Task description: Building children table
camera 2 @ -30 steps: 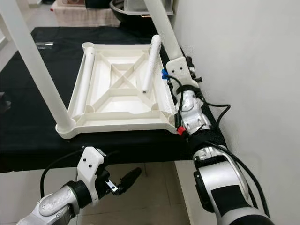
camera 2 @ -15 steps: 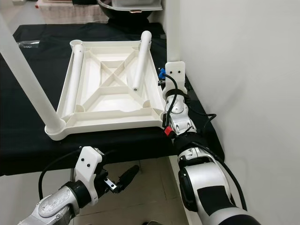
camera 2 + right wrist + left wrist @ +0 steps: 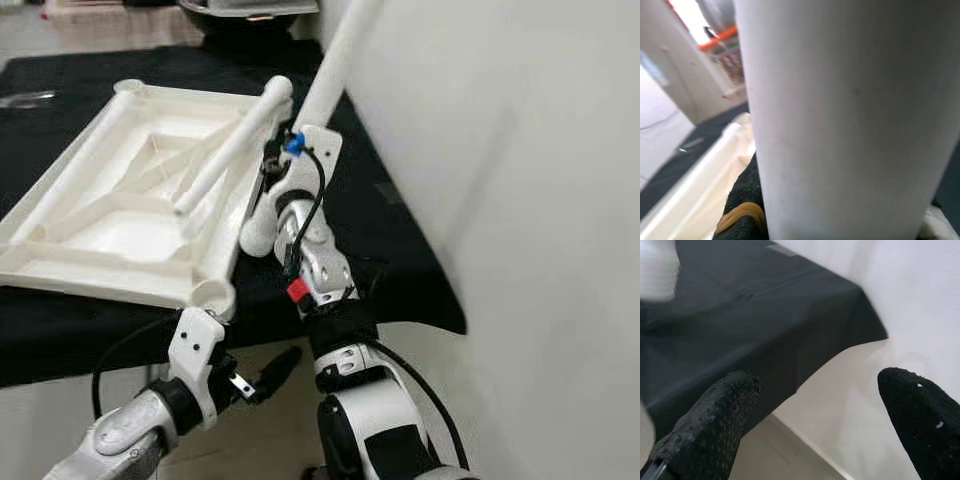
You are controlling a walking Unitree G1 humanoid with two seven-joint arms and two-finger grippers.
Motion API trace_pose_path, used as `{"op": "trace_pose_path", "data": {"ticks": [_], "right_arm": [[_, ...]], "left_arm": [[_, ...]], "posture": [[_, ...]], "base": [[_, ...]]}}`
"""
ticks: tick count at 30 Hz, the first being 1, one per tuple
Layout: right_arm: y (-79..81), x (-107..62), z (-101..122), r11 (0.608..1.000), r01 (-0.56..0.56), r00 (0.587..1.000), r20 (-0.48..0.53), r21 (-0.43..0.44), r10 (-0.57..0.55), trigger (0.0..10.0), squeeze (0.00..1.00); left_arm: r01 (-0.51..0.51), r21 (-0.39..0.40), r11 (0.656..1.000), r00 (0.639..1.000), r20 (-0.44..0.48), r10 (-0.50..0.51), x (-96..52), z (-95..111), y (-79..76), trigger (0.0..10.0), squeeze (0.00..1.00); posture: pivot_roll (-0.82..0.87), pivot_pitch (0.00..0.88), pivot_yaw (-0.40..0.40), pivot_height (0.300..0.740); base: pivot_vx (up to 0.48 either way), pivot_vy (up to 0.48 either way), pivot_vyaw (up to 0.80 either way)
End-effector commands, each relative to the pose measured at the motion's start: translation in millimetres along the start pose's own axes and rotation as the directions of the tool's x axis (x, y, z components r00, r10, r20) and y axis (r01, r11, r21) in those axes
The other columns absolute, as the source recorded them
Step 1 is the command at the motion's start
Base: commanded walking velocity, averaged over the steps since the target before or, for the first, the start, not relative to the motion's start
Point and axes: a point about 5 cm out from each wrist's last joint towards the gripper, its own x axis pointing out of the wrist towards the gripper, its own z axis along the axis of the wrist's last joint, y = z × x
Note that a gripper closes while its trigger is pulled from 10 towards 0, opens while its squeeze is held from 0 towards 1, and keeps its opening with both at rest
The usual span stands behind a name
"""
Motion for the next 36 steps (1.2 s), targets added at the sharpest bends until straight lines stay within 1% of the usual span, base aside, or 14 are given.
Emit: {"op": "trace_pose_path", "data": {"ticks": [1,2,4,5,6,7,8,11,12,15,16,18,25,36], "right_arm": [[16.7,-4.4,-3.8,0.998,-0.064,0.998,0.015,-0.007,0.064,0.0,0.00],[13.9,-3.9,-2.3,0.996,-0.075,0.997,0.030,-0.052,0.076,0.0,0.00],[11.6,-3.4,-1.5,0.994,-0.078,0.996,0.037,-0.076,0.081,0.0,0.00],[3.7,-1.7,2.4,0.989,-0.079,0.995,0.058,-0.129,0.087,10.0,0.00],[-6.5,-0.9,11.7,0.974,-0.069,0.990,0.108,-0.218,0.094,10.0,0.00],[-6.5,-0.9,11.7,0.974,-0.069,0.990,0.108,-0.218,0.094,10.0,0.00],[-12.9,-1.0,18.4,0.958,-0.059,0.985,0.142,-0.279,0.102,10.0,0.00],[-25.2,-8.2,26.7,0.938,-0.072,0.981,0.147,-0.339,0.128,10.0,0.00],[-25.2,-8.2,26.7,0.938,-0.072,0.981,0.147,-0.339,0.128,10.0,0.00],[-41.3,-24.4,34.6,0.915,-0.083,0.975,0.156,-0.395,0.155,10.0,0.00],[-41.3,-24.4,34.6,0.915,-0.083,0.975,0.156,-0.395,0.155,10.0,0.00],[-53.3,-32.7,43.4,0.902,-0.043,0.972,0.192,-0.430,0.137,10.0,0.00],[-67.0,-37.1,58.3,0.896,0.018,0.965,0.241,-0.443,0.100,10.0,0.00],[-71.1,-42.3,60.2,0.903,0.020,0.972,0.220,-0.429,0.083,10.0,0.00]], "left_arm": [[-0.002,-0.003,1.000,1.000,-0.018,0.002,0.0,-5.1,0.0,10.0,0.00],[-0.004,-0.004,1.000,1.000,-0.015,0.004,0.6,-5.1,0.1,10.0,0.00],[-0.005,-0.006,1.000,1.000,-0.013,0.005,1.0,-5.1,0.2,10.0,0.00],[-0.018,-0.003,1.000,1.000,-0.008,0.018,1.3,-4.9,1.2,10.0,0.00],[-0.041,0.017,0.999,0.999,-0.005,0.041,1.3,-4.3,3.1,10.0,0.00],[-0.041,0.017,0.999,0.999,-0.005,0.041,1.3,-4.3,3.1,10.0,0.00],[-0.057,0.032,0.998,0.998,-0.003,0.057,1.2,-3.9,4.5,10.0,0.00],[-0.106,0.046,0.993,0.994,0.014,0.105,0.7,-1.9,8.1,10.0,0.00],[-0.106,0.046,0.993,0.994,0.014,0.105,0.7,-1.9,8.1,10.0,0.00],[-0.157,0.061,0.986,0.987,0.038,0.155,-1.7,0.6,9.1,10.0,0.00],[-0.157,0.061,0.986,0.987,0.038,0.155,-1.7,0.6,9.1,10.0,0.00],[-0.169,0.083,0.982,0.985,0.057,0.164,-2.2,2.6,7.5,10.0,0.00],[-0.150,0.096,0.984,0.987,0.071,0.144,1.3,2.0,1.4,10.0,0.00],[-0.179,0.124,0.976,0.983,0.071,0.171,2.3,-1.1,0.8,10.0,0.00]], "posture": [[0.10,0.152,-0.078,0.740],[0.10,0.150,-0.080,0.740],[0.10,0.150,-0.080,0.740],[0.10,0.146,-0.080,0.740],[0.10,0.144,-0.082,0.740],[0.10,0.144,-0.082,0.740],[0.10,0.144,-0.084,0.740],[0.10,0.135,-0.088,0.740],[0.10,0.135,-0.088,0.740],[0.10,0.127,-0.088,0.740],[0.10,0.127,-0.088,0.740],[0.10,0.110,-0.084,0.740],[0.10,0.092,-0.078,0.740],[0.10,0.081,-0.076,0.740]], "base": [[0.000,0.000,0.00],[0.000,0.000,0.00],[0.000,0.000,0.00],[0.000,0.000,0.00],[0.000,0.000,0.00],[0.000,0.000,0.00],[0.000,0.000,0.00],[0.000,0.000,0.00],[0.000,0.000,0.00],[0.000,0.000,0.00],[0.000,0.000,0.00],[0.000,0.000,0.79],[0.000,0.000,0.79],[0.000,0.000,0.79]]}}
